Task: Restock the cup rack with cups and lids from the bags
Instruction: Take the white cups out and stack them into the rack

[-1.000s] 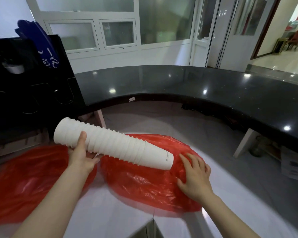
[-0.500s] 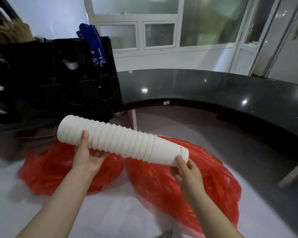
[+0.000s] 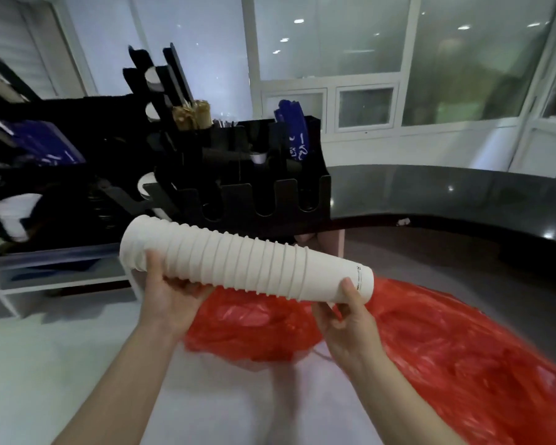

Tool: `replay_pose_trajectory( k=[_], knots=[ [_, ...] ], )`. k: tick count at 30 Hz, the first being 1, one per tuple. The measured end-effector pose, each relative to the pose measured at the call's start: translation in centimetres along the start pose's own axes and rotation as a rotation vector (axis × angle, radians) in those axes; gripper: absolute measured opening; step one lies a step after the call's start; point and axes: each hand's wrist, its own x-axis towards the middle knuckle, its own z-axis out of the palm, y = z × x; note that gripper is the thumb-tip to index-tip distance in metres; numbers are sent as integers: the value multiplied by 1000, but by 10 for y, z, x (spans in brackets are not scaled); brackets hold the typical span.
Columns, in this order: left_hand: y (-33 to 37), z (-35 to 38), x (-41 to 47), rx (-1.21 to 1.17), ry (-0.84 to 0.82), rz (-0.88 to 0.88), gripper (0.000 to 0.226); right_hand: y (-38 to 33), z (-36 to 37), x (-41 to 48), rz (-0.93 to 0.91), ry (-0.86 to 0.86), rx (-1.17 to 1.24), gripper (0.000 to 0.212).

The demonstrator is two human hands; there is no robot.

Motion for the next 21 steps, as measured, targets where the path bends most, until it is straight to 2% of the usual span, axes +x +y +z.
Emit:
replay_pose_trajectory(
  k=[2,5,8,12,17,21],
  knots=[
    [34,-12,-5,-20,15,7,73,29,29,-18,-35,-31,48,62],
    [89,-26,-10,-25,41,47,72,76,79,-43,-98,-118,28,56],
    [141,-32,-11,-64,6,78,70,113,128,-65,-139,-241,-14,63],
    [188,-24,-11,-12,-106,53,67,150,175,-86,-147,-312,-33,75],
    [211,8,0,80,-156,49,53,156,219,-92,-219,-460,40,65],
    [217,39,20,-2,-161,80,54,140,248,-83,-385,-574,0,72]
  ],
)
